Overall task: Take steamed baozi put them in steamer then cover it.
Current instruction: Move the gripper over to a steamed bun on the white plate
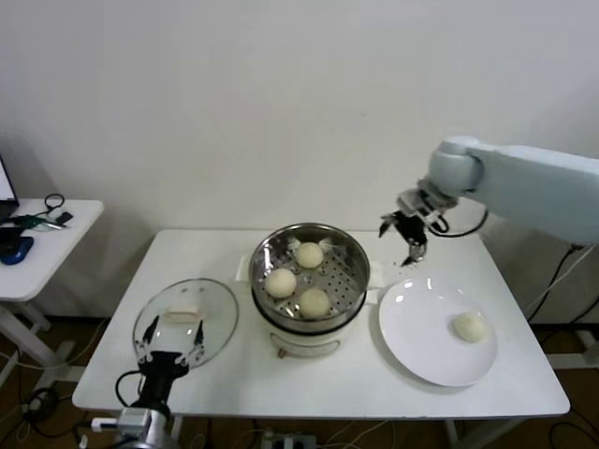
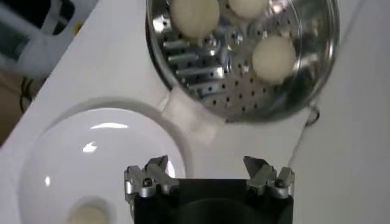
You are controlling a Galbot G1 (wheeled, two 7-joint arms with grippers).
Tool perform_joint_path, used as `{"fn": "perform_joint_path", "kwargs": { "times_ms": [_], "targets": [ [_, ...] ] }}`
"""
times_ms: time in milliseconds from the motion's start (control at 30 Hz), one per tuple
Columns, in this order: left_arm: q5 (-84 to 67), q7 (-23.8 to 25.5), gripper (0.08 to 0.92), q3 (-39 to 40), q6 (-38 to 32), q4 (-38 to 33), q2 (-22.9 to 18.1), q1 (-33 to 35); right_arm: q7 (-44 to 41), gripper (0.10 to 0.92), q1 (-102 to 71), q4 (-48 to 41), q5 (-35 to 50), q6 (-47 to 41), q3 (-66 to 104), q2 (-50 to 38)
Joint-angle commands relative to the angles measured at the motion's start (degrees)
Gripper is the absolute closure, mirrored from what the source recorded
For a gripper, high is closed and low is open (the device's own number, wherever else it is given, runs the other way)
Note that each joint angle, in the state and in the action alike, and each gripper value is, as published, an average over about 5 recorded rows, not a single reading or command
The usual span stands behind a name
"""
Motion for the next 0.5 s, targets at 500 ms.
{"fn": "perform_joint_path", "kwargs": {
  "times_ms": [500],
  "targets": [
    [0.66, -0.18, 0.177, -0.61, 0.26, -0.89, -0.67, 0.93, -1.20, 0.203, -36.07, -7.09, -15.44, -5.80, 27.21, -15.63]
  ]
}}
